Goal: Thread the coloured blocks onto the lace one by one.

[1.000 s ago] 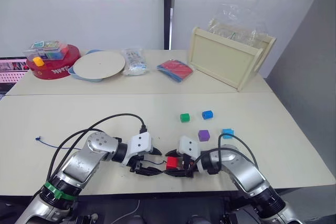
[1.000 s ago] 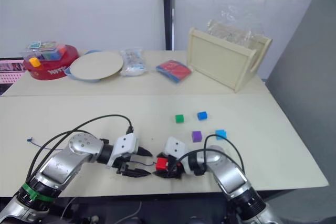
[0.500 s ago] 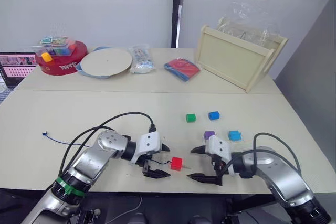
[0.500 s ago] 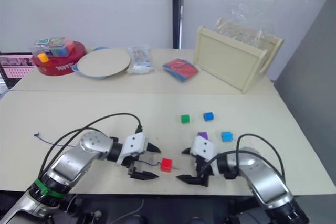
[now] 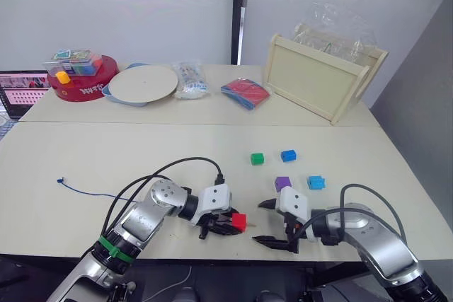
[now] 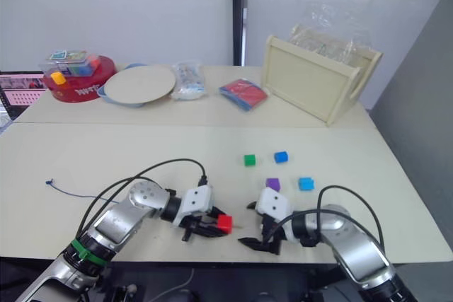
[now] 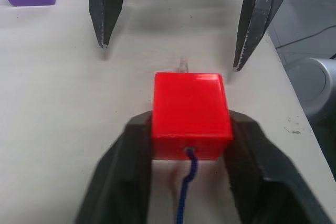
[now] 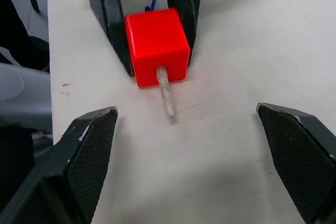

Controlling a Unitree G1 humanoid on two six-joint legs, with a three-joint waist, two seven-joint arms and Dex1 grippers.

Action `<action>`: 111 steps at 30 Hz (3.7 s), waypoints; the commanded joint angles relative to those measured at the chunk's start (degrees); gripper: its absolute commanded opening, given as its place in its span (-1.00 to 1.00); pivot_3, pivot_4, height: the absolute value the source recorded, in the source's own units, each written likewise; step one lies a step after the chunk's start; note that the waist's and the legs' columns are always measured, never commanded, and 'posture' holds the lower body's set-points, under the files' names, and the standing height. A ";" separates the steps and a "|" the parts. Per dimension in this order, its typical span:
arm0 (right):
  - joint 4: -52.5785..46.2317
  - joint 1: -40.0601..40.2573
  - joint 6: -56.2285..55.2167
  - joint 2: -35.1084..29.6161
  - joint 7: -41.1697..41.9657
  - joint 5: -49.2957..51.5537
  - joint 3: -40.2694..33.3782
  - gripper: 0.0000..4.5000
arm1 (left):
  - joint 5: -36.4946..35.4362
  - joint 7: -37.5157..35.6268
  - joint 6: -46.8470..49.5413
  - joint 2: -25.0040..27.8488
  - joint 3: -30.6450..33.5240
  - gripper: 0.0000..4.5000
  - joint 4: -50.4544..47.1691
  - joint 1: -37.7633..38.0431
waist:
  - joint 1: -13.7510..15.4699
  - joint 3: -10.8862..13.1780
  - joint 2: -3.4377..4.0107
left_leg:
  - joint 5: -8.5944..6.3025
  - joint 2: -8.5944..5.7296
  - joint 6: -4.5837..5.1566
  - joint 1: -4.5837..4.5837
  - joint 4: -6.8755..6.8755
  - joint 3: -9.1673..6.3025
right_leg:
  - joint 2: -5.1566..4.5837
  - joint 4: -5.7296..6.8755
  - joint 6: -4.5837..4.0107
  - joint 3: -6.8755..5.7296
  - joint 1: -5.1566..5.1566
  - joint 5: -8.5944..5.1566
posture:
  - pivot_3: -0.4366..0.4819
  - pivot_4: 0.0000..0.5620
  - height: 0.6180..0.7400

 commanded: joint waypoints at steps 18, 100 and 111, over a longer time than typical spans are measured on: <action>5.25 -1.55 -8.11 1.62 -0.34 -2.95 3.90 -0.87 | 0.07 -1.85 -0.03 0.45 0.08 -0.46 -0.70 -1.17 | -0.08 0.00 0.00 | 0.01 0.01 0.00 0.07 0.10 0.00 | 0.01 0.09 0.00 0.00 0.06 0.00 | -0.05 -0.47 1.00; 7.54 -6.69 -9.15 3.20 5.37 -0.59 4.12 -1.00 | -8.30 0.14 -5.83 -1.87 8.41 0.42 3.58 5.23 | -1.16 0.03 -0.01 | 0.01 0.06 0.00 0.08 0.13 0.00 | 0.03 0.20 -0.02 -0.01 0.02 0.00 | -0.05 -0.47 1.00; 7.02 -6.43 -8.63 3.21 5.26 -0.40 4.01 -1.00 | -7.10 0.19 -6.32 -1.64 7.64 -0.99 3.53 5.55 | -1.15 0.03 -0.01 | 0.01 0.06 0.00 0.08 0.13 0.00 | 0.03 0.20 -0.02 -0.01 0.02 0.00 | -0.05 -0.47 1.00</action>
